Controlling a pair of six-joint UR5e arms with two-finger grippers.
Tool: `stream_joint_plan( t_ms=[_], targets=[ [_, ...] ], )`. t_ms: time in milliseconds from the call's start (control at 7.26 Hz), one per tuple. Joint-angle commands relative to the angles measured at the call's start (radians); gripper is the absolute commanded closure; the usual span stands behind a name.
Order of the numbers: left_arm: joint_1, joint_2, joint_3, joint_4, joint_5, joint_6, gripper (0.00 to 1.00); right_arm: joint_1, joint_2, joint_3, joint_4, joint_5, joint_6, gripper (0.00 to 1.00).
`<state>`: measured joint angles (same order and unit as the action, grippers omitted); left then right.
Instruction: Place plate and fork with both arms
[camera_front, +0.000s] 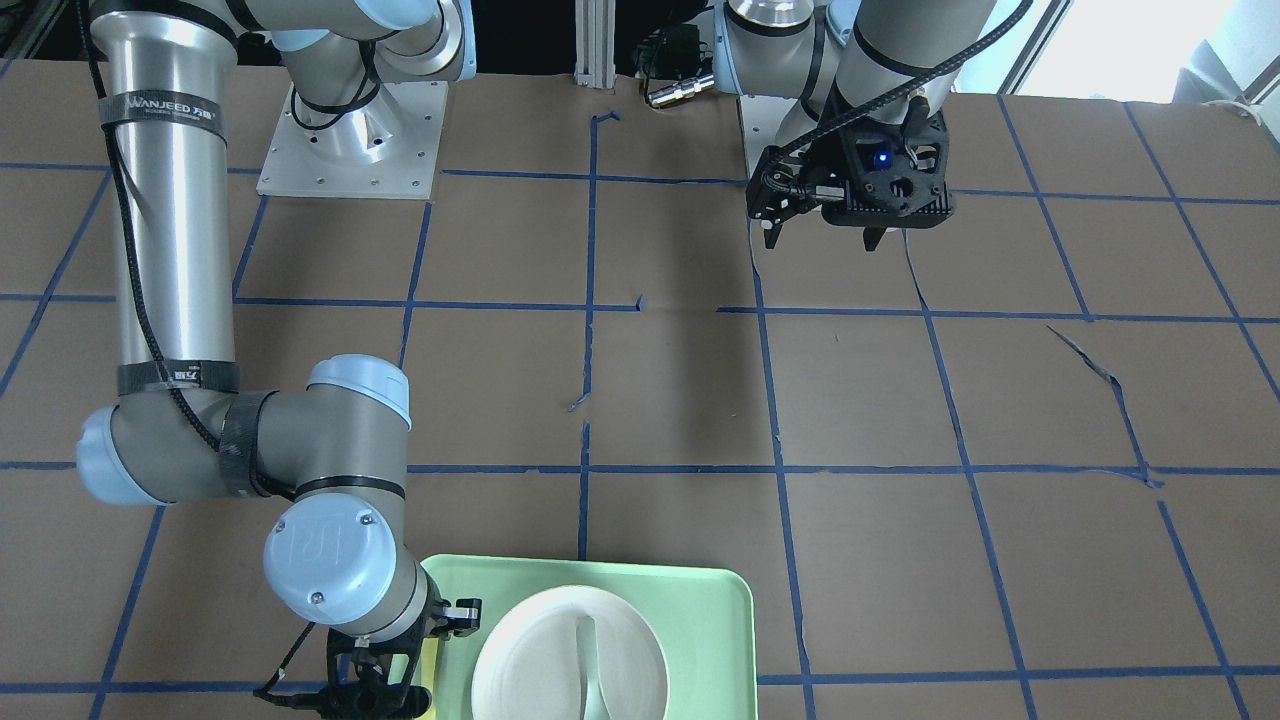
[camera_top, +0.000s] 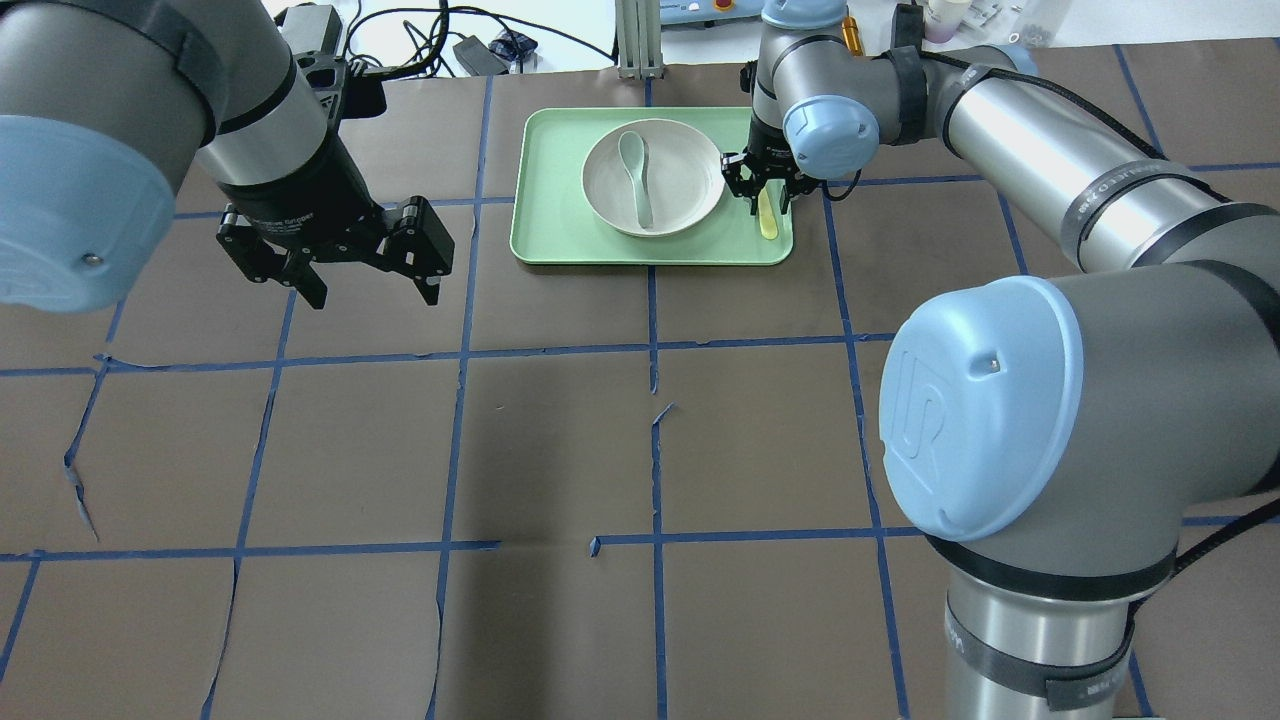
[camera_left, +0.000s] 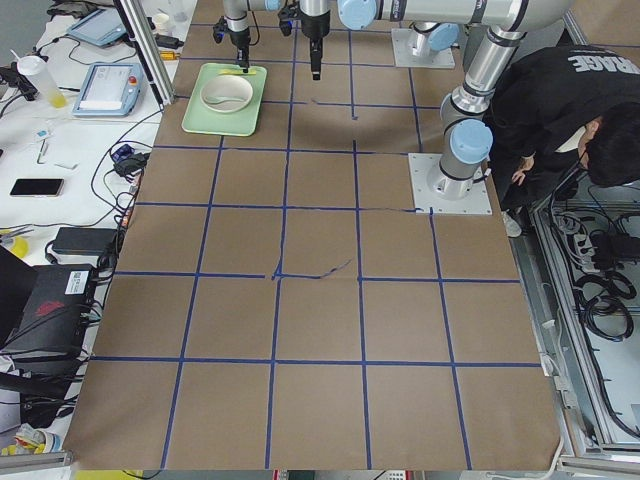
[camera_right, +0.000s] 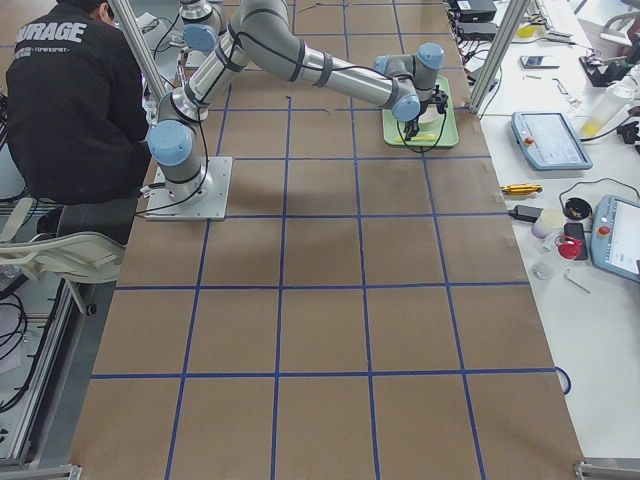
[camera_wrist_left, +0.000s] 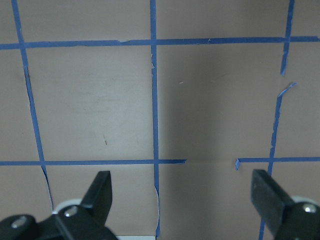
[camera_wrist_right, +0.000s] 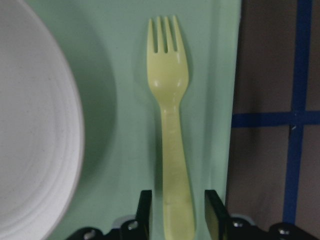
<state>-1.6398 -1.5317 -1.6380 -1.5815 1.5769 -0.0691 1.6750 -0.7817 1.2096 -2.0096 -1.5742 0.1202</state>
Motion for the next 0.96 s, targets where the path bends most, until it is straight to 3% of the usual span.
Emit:
stream_joint_plan(
  t_ms=[0, 413, 826],
  targets=[
    [0.0, 0.005, 0.003, 0.0, 0.0, 0.002, 0.0, -0.001, -0.058, 0.013, 0.014, -0.013, -0.01, 0.0],
    [0.0, 0.015, 0.006, 0.0, 0.0, 0.0, 0.0, -0.043, -0.412, 0.135, 0.286, -0.044, -0.1, 0.0],
    [0.0, 0.016, 0.007, -0.002, 0.002, 0.003, 0.0, -0.061, -0.761, 0.345, 0.348, -0.032, -0.093, 0.0]
  ],
)
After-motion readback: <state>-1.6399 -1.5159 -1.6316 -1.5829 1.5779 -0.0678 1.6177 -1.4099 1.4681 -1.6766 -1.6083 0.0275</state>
